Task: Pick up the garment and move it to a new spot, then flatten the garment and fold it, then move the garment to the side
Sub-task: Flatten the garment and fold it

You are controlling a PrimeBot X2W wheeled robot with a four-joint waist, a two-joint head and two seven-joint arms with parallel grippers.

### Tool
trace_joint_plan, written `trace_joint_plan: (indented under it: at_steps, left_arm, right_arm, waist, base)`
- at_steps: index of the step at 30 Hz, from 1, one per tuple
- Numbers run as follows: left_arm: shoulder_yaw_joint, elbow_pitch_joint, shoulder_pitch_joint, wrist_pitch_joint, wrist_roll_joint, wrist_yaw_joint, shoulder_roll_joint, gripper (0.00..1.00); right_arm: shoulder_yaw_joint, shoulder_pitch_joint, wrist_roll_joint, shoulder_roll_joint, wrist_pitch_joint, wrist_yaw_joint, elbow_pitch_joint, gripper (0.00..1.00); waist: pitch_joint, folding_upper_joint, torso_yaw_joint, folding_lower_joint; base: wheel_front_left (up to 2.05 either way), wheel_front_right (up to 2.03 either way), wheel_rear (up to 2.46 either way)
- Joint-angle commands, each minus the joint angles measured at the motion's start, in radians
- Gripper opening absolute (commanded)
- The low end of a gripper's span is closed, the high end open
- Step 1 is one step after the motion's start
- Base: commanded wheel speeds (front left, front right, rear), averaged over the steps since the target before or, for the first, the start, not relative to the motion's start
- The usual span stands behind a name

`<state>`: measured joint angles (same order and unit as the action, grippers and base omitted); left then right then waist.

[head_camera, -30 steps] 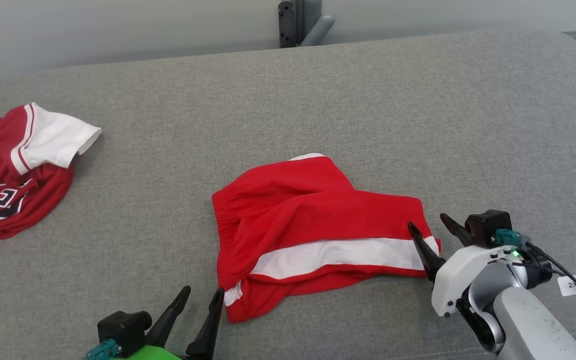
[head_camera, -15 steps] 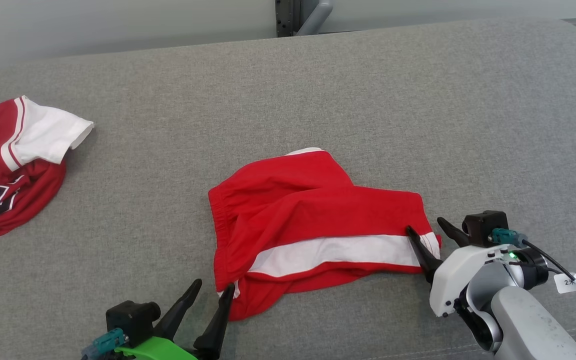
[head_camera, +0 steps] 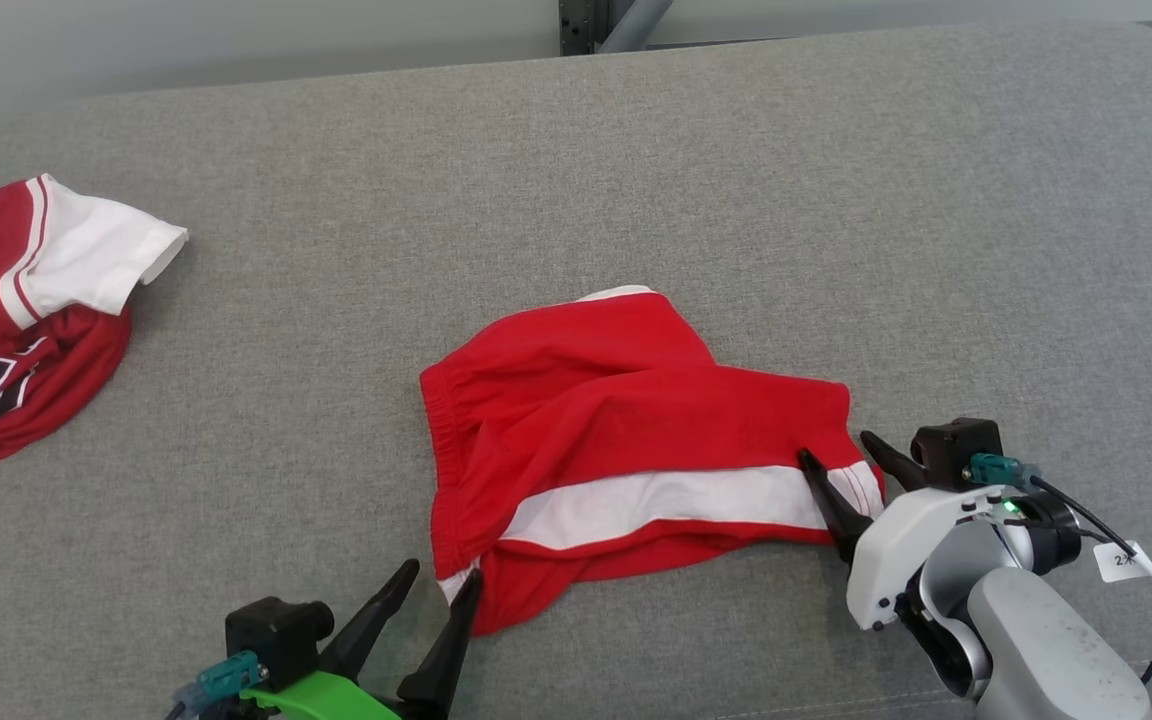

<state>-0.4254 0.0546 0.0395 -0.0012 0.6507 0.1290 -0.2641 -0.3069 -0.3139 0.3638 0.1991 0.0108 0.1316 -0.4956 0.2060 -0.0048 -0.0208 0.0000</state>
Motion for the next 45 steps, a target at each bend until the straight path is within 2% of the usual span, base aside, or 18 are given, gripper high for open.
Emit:
trace_joint_plan:
  at_steps: [1,26,27,29,30,31,34,35,36,38,41,45]
  left_arm:
    - [-0.005,0.003,-0.016,-0.005,0.016,0.002,-0.005,1.00]
    - [-0.049,0.017,-0.048,-0.010,0.029,0.002,-0.020,1.00]
    - [-0.050,0.018,-0.049,-0.011,0.030,0.002,-0.020,1.00]
    - [-0.053,0.021,-0.052,-0.012,0.031,0.002,-0.020,1.00]
    - [-0.053,0.021,-0.052,-0.012,0.031,0.002,-0.020,1.00]
    - [-0.054,0.022,-0.054,-0.014,0.032,0.002,-0.021,1.00]
    - [-0.055,0.025,-0.057,-0.018,0.034,0.002,-0.022,1.00]
    - [-0.057,0.026,-0.057,-0.018,0.034,0.002,-0.022,0.91]
    - [-0.058,0.027,-0.058,-0.018,0.035,0.002,-0.023,0.76]
    - [-0.059,0.028,-0.060,-0.017,0.039,0.002,-0.025,0.51]
    - [-0.061,0.031,-0.060,-0.018,0.043,0.002,-0.027,0.33]
    - [-0.062,0.034,-0.063,-0.023,0.044,0.002,-0.030,0.16]
  right_arm:
    - [-0.005,-0.009,0.004,0.001,-0.007,-0.002,-0.007,1.00]
    - [-0.062,-0.063,0.055,0.036,0.048,-0.002,-0.003,1.00]
    - [-0.063,-0.064,0.057,0.036,0.049,-0.002,-0.002,0.98]
    - [-0.066,-0.063,0.065,0.036,0.057,-0.002,-0.003,0.73]
    - [-0.066,-0.063,0.065,0.036,0.057,-0.002,-0.003,0.73]
    - [-0.069,-0.063,0.068,0.036,0.063,-0.002,-0.005,0.56]
    - [-0.063,-0.061,0.082,0.034,0.077,-0.002,-0.007,0.31]
    - [-0.063,-0.059,0.086,0.034,0.082,-0.002,-0.007,0.27]
    - [-0.062,-0.056,0.089,0.033,0.084,-0.002,-0.005,0.15]
    - [-0.057,-0.051,0.093,0.033,0.090,-0.002,-0.001,0.00]
    - [-0.057,-0.044,0.093,0.034,0.092,-0.002,0.006,0.00]
    - [-0.052,-0.041,0.092,0.036,0.078,-0.002,0.025,0.00]
  waist:
    - [0.000,0.0048,-0.001,0.0000]
    - [0.016,0.0048,-0.014,0.0000]
    - [0.017,0.0048,-0.013,0.0000]
    - [0.018,0.0048,-0.011,0.0000]
    - [0.018,0.0048,-0.011,0.0000]
    - [0.019,0.0048,-0.011,0.0000]
    - [0.021,0.0048,-0.011,0.0000]
    - [0.022,0.0048,-0.011,0.0000]
    - [0.022,0.0048,-0.012,0.0000]
    - [0.024,0.0048,-0.013,0.0000]
    - [0.024,0.0048,-0.018,0.0000]
    - [0.023,0.0048,-0.023,0.0000]
  base:
    - [0.00,0.00,0.00]
    - [0.00,0.00,0.00]
    - [0.00,0.00,0.00]
    - [0.00,0.00,0.00]
    - [0.00,0.00,0.00]
    - [0.00,0.00,0.00]
    - [0.00,0.00,0.00]
    - [0.00,0.00,0.00]
    - [0.00,0.00,0.00]
    - [0.00,0.00,0.00]
    - [0.00,0.00,0.00]
    - [0.00,0.00,0.00]
